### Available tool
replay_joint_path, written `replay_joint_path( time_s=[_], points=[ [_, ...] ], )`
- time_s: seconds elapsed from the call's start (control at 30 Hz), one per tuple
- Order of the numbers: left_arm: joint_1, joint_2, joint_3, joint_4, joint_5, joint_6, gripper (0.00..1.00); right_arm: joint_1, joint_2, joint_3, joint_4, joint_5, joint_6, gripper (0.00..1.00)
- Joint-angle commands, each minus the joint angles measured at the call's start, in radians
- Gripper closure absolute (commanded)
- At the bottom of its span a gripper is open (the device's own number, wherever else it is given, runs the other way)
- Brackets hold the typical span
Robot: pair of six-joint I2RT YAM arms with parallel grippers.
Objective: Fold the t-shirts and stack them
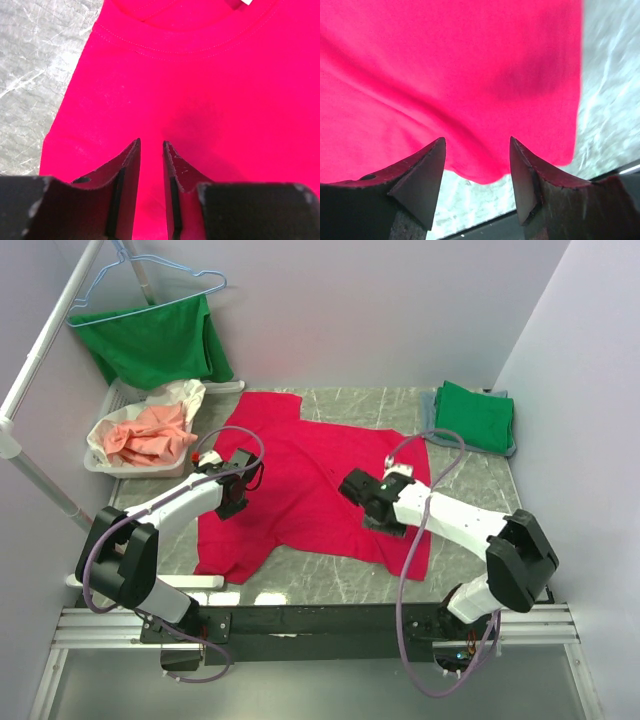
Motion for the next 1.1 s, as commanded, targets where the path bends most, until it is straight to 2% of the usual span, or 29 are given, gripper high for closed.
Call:
replay_joint_path(
  time_s=[0.0, 0.17, 0.3, 0.37, 0.5, 0.63, 0.8, 1.07],
  points=[
    [0.003, -0.03, 0.042, 0.005, 0.002, 0.019, 0.7, -0.045, -0.052, 0.064, -0.059, 0.129, -0.133, 0.39],
    [0.006, -0.045, 0.037, 0.009, 0.0, 0.024, 0.69, -0.143, -0.185, -0.002, 0.184, -0.048, -0.382, 0.36],
    [0.005, -0.035, 0.044, 0.005, 0.003, 0.027, 0.7, -0.351, -0.268, -0.102, 0.294, -0.197, -0.519, 0.36],
    [0.005, -0.031, 0.042, 0.008, 0.005, 0.027, 0.7, -0.385, -0.257, -0.119, 0.311, -0.236, -0.556, 0.37],
    [0.005, -0.03, 0.039, 0.011, 0.003, 0.027, 0.69, -0.399, -0.163, -0.117, 0.344, -0.273, -0.549, 0.37],
    [0.006, -0.015, 0.043, 0.005, -0.004, 0.021, 0.69, -0.463, -0.06, -0.076, 0.384, -0.351, -0.533, 0.37],
    [0.008, 0.021, 0.022, 0.0, -0.014, -0.002, 0.69, -0.467, 0.061, -0.037, 0.415, -0.397, -0.527, 0.37],
    [0.023, 0.062, -0.033, 0.026, 0.012, -0.032, 0.7, -0.512, 0.146, -0.079, 0.455, -0.417, -0.532, 0.37]
  ],
)
